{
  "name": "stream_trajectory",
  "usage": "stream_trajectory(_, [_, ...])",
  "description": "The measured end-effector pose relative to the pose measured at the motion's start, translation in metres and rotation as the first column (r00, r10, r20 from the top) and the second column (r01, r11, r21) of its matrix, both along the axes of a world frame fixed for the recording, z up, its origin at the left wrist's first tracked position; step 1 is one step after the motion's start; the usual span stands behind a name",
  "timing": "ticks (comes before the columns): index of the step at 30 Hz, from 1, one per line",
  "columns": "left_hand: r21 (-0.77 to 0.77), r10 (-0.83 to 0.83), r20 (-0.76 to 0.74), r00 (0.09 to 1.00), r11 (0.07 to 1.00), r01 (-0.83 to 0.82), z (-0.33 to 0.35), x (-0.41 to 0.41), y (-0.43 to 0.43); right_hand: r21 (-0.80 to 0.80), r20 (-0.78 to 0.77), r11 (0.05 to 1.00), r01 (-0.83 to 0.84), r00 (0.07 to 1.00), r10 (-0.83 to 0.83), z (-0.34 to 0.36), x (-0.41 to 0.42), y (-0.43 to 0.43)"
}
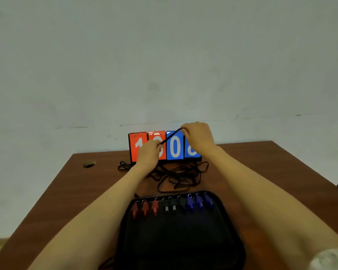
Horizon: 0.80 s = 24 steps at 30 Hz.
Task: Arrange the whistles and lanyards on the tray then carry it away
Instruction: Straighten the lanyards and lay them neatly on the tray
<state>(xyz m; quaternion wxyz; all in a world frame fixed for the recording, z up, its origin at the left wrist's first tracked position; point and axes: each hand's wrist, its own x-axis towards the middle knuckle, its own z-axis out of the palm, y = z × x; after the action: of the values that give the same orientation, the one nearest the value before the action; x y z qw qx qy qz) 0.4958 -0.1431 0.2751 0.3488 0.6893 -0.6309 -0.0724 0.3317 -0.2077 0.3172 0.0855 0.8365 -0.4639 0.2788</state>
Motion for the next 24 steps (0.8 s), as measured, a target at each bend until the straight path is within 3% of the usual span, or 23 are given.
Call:
stream_trajectory(4, [-0.015, 0.029, 0.012, 1.0, 0.999, -0.028, 0.024, 0.009, 0.011, -0.075, 0.191, 0.997, 0.032, 0.981, -0.017, 0.045, -0.022, 0.011])
stream_trajectory(11, [-0.01, 0.12, 0.085, 0.989, 0.993, -0.12, 0.035, 0.023, 0.037, 0.038, 0.305, 0.992, 0.124, 0.944, -0.129, 0.073, -0.054, 0.027])
stream_trajectory(15, [0.076, 0.195, 0.149, 0.969, 0.975, -0.208, 0.026, 0.034, 0.046, 0.163, 0.378, 0.98, 0.11, 0.911, -0.165, 0.077, -0.06, 0.036])
stream_trajectory(20, [-0.005, 0.027, -0.259, 0.965, 1.0, -0.03, 0.053, 0.016, 0.054, 0.46, 0.248, 0.88, -0.118, 0.969, 0.0, 0.067, -0.045, 0.066])
stream_trajectory(22, [-0.076, -0.066, -0.32, 0.945, 0.996, 0.044, 0.066, 0.005, 0.058, 0.484, 0.326, 0.859, -0.167, 0.945, 0.0, 0.061, -0.033, 0.071])
stream_trajectory(24, [-0.089, -0.113, -0.266, 0.957, 0.992, 0.092, 0.073, -0.003, 0.06, 0.514, 0.402, 0.83, -0.218, 0.915, -0.008, 0.057, -0.021, 0.074])
